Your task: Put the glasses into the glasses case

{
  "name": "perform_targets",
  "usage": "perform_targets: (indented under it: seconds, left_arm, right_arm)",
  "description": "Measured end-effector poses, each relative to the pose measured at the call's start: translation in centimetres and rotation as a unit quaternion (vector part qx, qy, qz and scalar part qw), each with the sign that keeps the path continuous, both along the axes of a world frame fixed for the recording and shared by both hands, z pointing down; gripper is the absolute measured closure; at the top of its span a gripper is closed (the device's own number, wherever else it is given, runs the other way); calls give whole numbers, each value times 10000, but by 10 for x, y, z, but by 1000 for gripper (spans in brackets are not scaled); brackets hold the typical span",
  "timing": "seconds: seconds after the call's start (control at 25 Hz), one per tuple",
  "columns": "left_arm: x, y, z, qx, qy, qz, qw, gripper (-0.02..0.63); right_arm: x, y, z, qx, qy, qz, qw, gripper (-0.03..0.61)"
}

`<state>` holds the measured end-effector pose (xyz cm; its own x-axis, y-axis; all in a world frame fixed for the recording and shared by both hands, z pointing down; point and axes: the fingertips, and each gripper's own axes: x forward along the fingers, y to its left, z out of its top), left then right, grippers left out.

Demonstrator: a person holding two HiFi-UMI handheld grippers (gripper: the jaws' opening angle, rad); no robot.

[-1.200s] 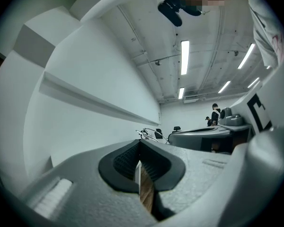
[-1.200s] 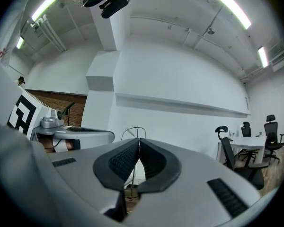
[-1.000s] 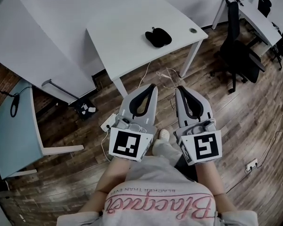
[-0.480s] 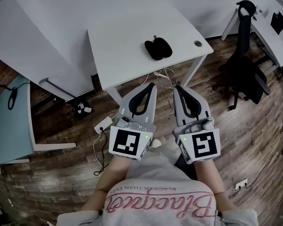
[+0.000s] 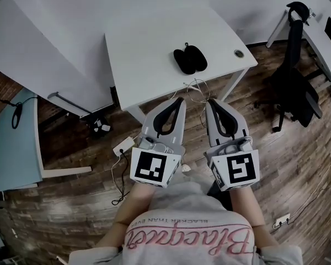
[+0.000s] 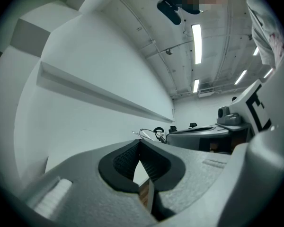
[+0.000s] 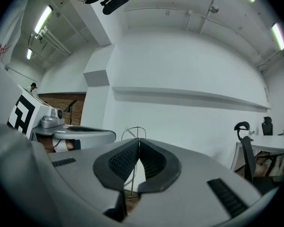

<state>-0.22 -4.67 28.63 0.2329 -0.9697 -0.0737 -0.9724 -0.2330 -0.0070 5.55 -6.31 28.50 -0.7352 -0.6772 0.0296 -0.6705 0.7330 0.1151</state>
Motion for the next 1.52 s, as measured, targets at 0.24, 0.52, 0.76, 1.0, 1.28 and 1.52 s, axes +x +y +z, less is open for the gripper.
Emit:
perform_targets:
  seconds: [0.24,0.52,0.76,1.0,1.28,1.52]
  left_arm:
    - [-15,-38,-2,-37,15,129,9999,612]
    - [-34,-100,2,-45,-42,438,9990,612]
    - [-59,-156,6,-42,-96,606,9981,612]
    - [-82,-212,25,-297,-48,789,9964,612]
    - [-94,-251,51,-660,-82,1027,9925,612]
    - [-93,-278,75,-915,-80,1199,9885,612]
  right_arm:
    - [-16,-33,1,-37,22,110,9999,566]
    - [-35,-96,9,-99,104,377,9992,566]
    - [-58,-151,17,-154,256,565,9980,566]
    - [-79,-204,34,-274,442,778,9956,566]
    - [-89,-245,61,-551,670,888,9923,566]
    - [-87,-277,98,-931,873,915,9876,566]
